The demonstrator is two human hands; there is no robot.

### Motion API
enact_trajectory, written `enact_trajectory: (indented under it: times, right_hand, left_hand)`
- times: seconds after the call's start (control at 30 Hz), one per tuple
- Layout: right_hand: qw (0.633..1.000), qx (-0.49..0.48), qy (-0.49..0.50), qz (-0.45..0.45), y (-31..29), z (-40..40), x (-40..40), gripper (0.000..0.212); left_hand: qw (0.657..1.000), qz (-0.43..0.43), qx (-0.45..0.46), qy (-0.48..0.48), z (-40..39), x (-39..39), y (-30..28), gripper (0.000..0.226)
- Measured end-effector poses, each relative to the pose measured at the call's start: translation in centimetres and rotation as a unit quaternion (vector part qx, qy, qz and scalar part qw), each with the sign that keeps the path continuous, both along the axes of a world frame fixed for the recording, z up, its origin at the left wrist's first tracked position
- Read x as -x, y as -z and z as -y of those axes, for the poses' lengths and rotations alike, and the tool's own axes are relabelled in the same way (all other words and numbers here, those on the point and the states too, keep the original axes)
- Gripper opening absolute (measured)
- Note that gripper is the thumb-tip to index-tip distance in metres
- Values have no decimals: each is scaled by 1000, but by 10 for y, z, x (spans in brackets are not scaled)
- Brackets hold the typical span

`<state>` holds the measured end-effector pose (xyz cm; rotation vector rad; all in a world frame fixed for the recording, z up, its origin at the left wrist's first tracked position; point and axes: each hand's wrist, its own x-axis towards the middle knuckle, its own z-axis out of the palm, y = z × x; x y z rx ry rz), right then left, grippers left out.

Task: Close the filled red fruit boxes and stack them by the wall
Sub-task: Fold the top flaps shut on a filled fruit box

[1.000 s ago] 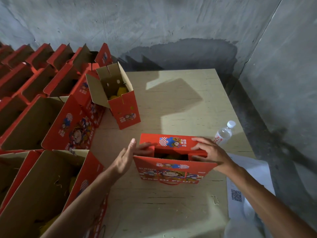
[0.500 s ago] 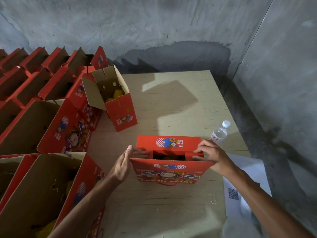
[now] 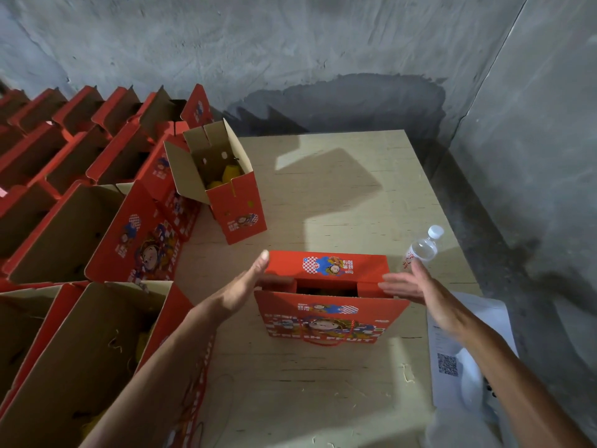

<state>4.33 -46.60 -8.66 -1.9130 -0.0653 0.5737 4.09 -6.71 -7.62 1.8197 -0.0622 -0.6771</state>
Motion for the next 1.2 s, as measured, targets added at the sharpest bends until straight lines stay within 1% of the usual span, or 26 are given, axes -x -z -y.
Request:
enact_trajectory:
  times: [0.03, 0.07, 0.13, 0.17, 0.2, 0.23, 0.27, 0.33, 0.37, 0.43, 0.47, 0.5, 0.53, 0.57, 0.63, 0.67, 0.7, 0.77, 0.8, 0.83, 0.9, 0.97, 1.0, 1.07, 1.13, 1.2]
  right_hand:
    - [1000, -2, -4, 3, -5, -3, 2, 92]
    - [999, 23, -11, 27, -8, -7, 6, 89]
    - [988, 114, -1, 107, -12, -17, 11, 70]
    - [979, 141, 26, 143, -12, -22, 10, 62]
    - [973, 145, 59, 170, -9, -27, 9, 57]
    - [966, 143, 89, 198, -8, -33, 6, 54]
    - [954, 149, 111, 237, -6, -37, 2, 51]
    - [912, 207, 148, 322, 1, -49, -7, 48]
    - [883, 249, 167, 362, 6, -55, -10, 43]
    - [826, 311, 192, 428, 19, -66, -17, 30]
    - [812, 320, 191, 449, 25, -70, -21, 25]
    - [805, 323, 183, 463, 31, -72, -25, 23]
    - [801, 329, 173, 470, 37, -73, -28, 22]
    - [795, 341, 166, 474, 42, -74, -30, 22]
    - [785, 363, 153, 478, 49, -76, -33, 24]
    - [782, 366, 143, 483, 51, -77, -33, 25]
    - [783, 360, 129, 491, 52, -77, -34, 26]
    - [792, 324, 96, 507, 54, -78, -34, 31]
    - [798, 310, 82, 510, 56, -79, -32, 34]
    - [801, 305, 70, 511, 59, -79, -27, 39]
    - [801, 323, 42, 503, 67, -80, -15, 57]
    - [802, 349, 19, 484, 74, -80, -5, 76]
    - [803, 355, 17, 478, 75, -79, -2, 82]
    - [803, 348, 30, 482, 74, -81, -3, 84]
    - [797, 333, 43, 503, 74, -82, -5, 80]
    - [787, 325, 47, 523, 74, -82, -5, 75]
  left_hand:
    - [1000, 22, 11, 15, 1, 1, -3, 85]
    - [998, 55, 19, 40, 3, 2, -5, 69]
    - [990, 112, 7, 89, 10, 1, -7, 39]
    - [989, 116, -15, 91, 14, 0, -9, 32]
    - [990, 116, -42, 72, 18, -2, -11, 33]
    - [989, 121, -80, 35, 22, -5, -13, 40]
    - [980, 142, -138, -10, 25, -9, -13, 50]
    - [936, 222, -262, -74, 32, -15, -7, 66]
    - [910, 263, -307, -90, 37, -17, -1, 65]
    - [850, 366, -369, -86, 48, -17, 15, 51]
    - [821, 420, -379, -77, 55, -16, 25, 42]
    - [804, 463, -367, -72, 63, -13, 35, 31]
    - [798, 491, -343, -70, 70, -11, 45, 24]
    - [800, 502, -322, -70, 78, -8, 53, 23]
    - [815, 490, -302, -71, 86, -5, 61, 28]
    - [822, 475, -308, -66, 87, -5, 62, 38]
    - [824, 461, -327, -48, 86, -4, 62, 55]
    - [809, 469, -354, 14, 84, -1, 65, 95]
    - [799, 484, -354, 37, 83, 1, 66, 110]
    - [792, 495, -353, 52, 81, 2, 67, 119]
    - [779, 508, -363, 60, 80, -1, 71, 124]
    - [770, 519, -368, 49, 79, -2, 75, 121]
    - [768, 525, -364, 44, 79, -2, 77, 120]
    - [767, 535, -353, 38, 78, -2, 79, 118]
    - [761, 542, -355, 36, 79, -1, 78, 115]
    - [753, 555, -353, 24, 80, 0, 77, 108]
